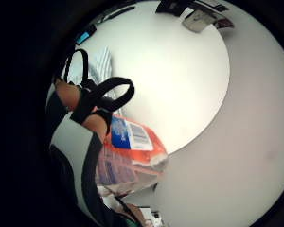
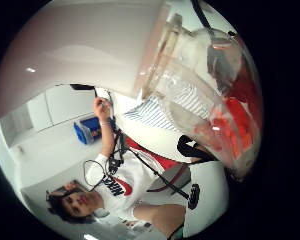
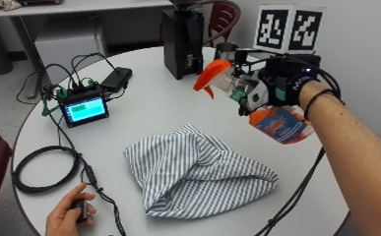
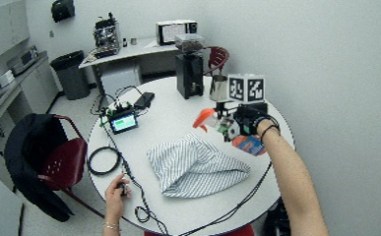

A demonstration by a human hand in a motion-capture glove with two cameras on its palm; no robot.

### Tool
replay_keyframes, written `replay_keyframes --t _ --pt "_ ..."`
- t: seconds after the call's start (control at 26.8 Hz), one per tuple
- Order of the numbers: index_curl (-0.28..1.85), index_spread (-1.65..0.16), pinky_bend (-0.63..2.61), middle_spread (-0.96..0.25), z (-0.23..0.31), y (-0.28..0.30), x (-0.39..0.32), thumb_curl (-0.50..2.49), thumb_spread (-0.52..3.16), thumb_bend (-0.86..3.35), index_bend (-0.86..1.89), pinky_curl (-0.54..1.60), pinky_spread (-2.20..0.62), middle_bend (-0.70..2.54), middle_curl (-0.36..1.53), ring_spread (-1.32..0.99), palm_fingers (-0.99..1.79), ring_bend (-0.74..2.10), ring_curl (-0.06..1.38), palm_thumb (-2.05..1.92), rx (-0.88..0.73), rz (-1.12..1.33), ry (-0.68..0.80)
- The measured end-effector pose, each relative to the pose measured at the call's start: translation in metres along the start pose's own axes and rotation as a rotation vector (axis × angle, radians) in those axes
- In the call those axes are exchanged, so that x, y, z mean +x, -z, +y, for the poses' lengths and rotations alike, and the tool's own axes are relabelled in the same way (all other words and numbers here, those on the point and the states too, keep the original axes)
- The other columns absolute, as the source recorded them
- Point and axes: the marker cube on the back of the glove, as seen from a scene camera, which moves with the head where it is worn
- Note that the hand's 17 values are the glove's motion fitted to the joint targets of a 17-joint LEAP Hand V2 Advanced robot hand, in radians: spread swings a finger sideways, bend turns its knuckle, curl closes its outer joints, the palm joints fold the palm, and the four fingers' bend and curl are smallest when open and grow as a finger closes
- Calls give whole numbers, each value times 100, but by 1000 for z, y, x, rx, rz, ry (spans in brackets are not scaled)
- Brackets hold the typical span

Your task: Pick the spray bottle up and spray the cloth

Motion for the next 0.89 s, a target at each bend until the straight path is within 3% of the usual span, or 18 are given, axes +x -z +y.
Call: replay_keyframes --t 0.26,0.37,0.48,0.67,0.89 --pt "31 -28 33 -13 -12 -63 4 59 62 -3 12 34 6 26 41 -10 110 46 37 101 -150 15 -7" --pt "31 -28 32 -12 -13 -68 5 59 62 -3 12 34 5 26 41 -10 110 46 37 101 -132 -53 17" --pt "31 -28 32 -12 -10 -44 -3 60 62 -3 12 35 5 26 41 -10 110 46 37 101 -20 -131 59" --pt "31 -28 32 -12 -3 19 -35 60 63 -3 12 35 5 26 42 -10 110 45 37 101 296 -356 175" --pt "31 -28 32 -12 -15 28 -87 61 63 -3 12 35 5 26 42 -9 110 45 38 101 492 -603 279"
